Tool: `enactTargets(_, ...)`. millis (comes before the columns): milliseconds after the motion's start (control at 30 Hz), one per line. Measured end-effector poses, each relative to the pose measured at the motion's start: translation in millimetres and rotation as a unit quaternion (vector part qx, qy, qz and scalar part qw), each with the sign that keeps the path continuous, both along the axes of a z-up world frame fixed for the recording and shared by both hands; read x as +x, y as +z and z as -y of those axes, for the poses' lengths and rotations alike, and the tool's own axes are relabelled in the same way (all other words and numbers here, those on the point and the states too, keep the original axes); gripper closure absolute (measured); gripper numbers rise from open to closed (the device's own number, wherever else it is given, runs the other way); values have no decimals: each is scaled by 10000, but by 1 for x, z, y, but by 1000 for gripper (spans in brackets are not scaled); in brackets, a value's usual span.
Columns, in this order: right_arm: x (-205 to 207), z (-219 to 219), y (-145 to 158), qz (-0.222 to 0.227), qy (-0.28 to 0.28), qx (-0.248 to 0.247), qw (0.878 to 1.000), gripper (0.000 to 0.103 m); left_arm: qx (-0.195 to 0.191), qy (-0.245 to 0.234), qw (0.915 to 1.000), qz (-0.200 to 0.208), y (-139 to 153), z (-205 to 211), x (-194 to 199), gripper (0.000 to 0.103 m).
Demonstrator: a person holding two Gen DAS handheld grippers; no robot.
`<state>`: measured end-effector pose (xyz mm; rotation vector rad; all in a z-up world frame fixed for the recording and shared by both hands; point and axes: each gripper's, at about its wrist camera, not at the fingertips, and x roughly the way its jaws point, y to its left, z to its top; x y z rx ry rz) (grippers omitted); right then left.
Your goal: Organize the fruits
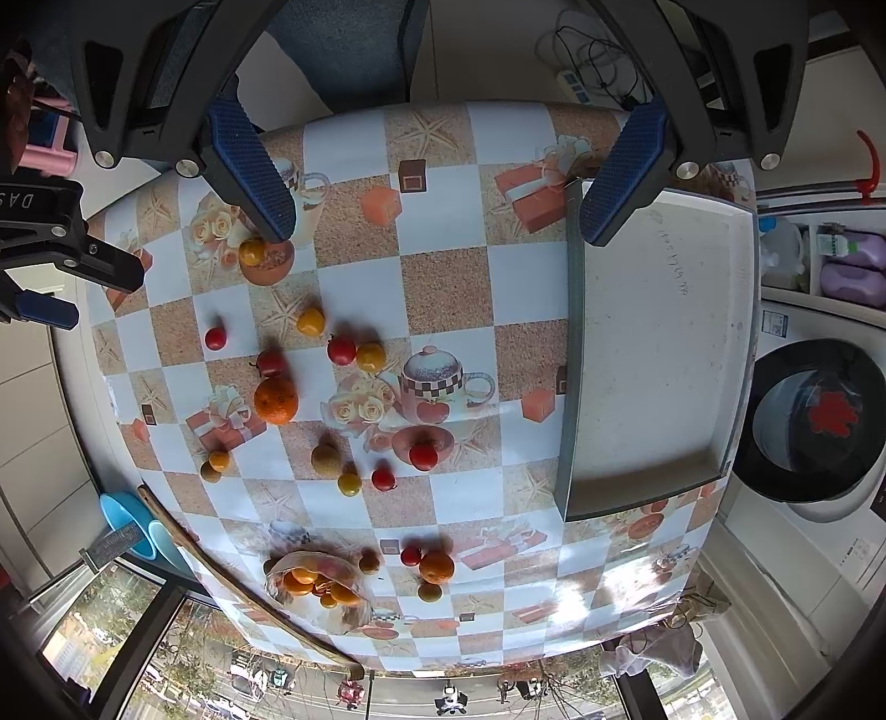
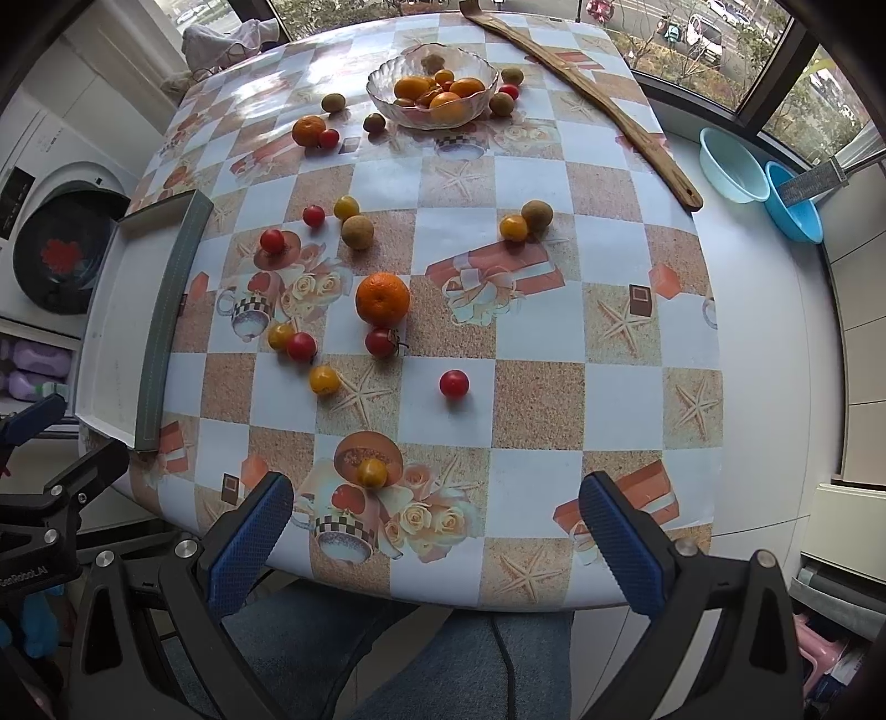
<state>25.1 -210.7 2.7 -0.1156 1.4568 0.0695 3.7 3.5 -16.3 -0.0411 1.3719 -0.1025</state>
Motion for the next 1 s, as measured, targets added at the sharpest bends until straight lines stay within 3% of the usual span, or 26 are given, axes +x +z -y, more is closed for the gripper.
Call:
enactTargets(133, 0, 1, -2, -7, -64, 15, 10000, 0, -281, -34, 9996, -50, -2, -2, 5, 0)
enactTargets(333, 1, 3, -5, 3, -174, 42, 9998, 0, -338, -43, 9994, 109, -7, -3, 13, 0)
enactTargets(767, 8, 11, -53, -380, -482, 13, 9981, 0, 80, -121, 9999, -53, -51, -3, 81, 0)
enactTargets(1000, 26, 14, -77, -188, -580, -123, 9981, 0, 218, -273, 9994, -44, -91, 8, 121, 0)
